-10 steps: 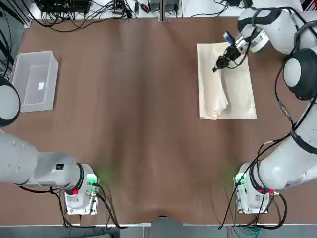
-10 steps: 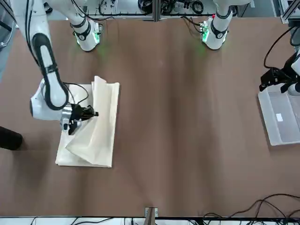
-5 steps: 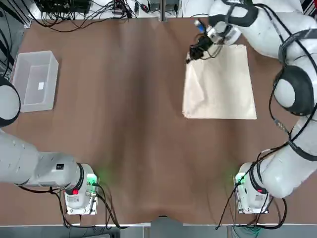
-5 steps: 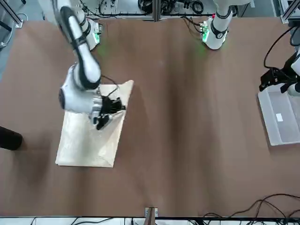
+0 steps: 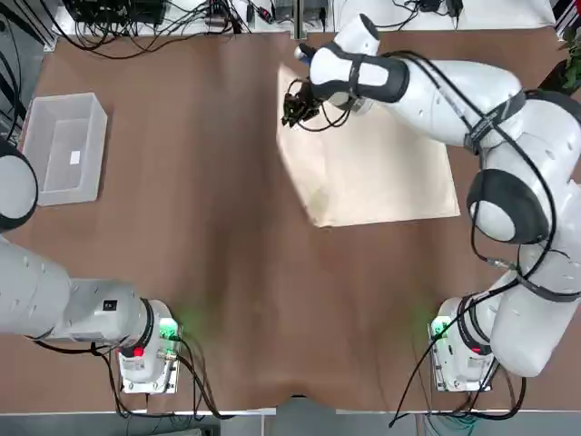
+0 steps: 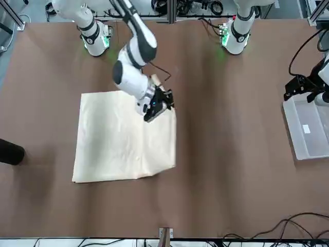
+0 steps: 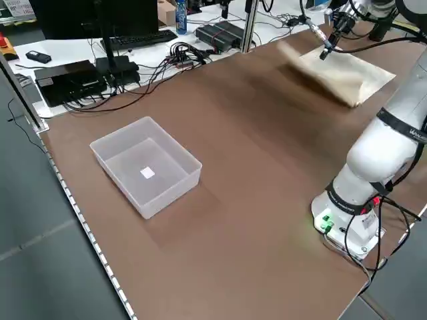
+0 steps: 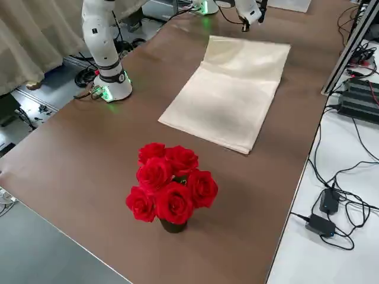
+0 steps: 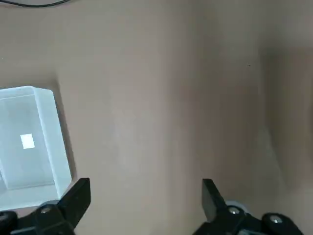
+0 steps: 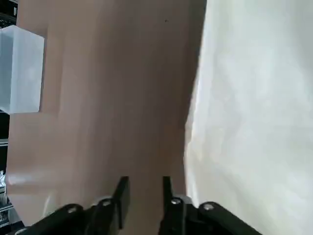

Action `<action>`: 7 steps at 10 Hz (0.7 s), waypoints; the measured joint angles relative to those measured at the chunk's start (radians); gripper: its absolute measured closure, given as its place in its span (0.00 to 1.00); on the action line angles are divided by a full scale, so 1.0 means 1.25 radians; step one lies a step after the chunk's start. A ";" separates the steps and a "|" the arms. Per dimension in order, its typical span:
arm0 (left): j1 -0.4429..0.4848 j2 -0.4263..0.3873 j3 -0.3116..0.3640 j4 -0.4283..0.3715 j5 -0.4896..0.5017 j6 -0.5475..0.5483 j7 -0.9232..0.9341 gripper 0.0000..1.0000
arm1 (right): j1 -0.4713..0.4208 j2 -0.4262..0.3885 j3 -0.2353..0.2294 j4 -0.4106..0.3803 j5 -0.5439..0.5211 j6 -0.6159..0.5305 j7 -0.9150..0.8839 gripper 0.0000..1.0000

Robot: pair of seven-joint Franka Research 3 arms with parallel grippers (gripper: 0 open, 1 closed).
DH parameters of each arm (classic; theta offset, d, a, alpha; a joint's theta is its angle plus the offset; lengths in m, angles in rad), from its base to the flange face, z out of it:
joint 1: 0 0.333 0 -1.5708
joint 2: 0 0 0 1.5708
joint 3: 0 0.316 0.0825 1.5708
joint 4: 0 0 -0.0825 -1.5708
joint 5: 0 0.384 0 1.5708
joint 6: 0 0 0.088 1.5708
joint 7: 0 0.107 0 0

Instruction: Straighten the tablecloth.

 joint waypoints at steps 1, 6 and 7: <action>0.000 0.000 0.000 0.000 0.000 0.000 0.000 0.00 | -0.005 0.011 -0.007 0.009 0.000 -0.003 0.000 0.44; 0.000 0.001 0.000 0.000 0.000 0.000 0.000 0.00 | -0.040 0.012 -0.061 0.012 -0.029 -0.080 0.000 0.00; 0.000 0.001 0.000 0.000 0.000 0.000 0.000 0.00 | -0.046 0.001 -0.089 0.010 -0.063 -0.097 -0.001 0.00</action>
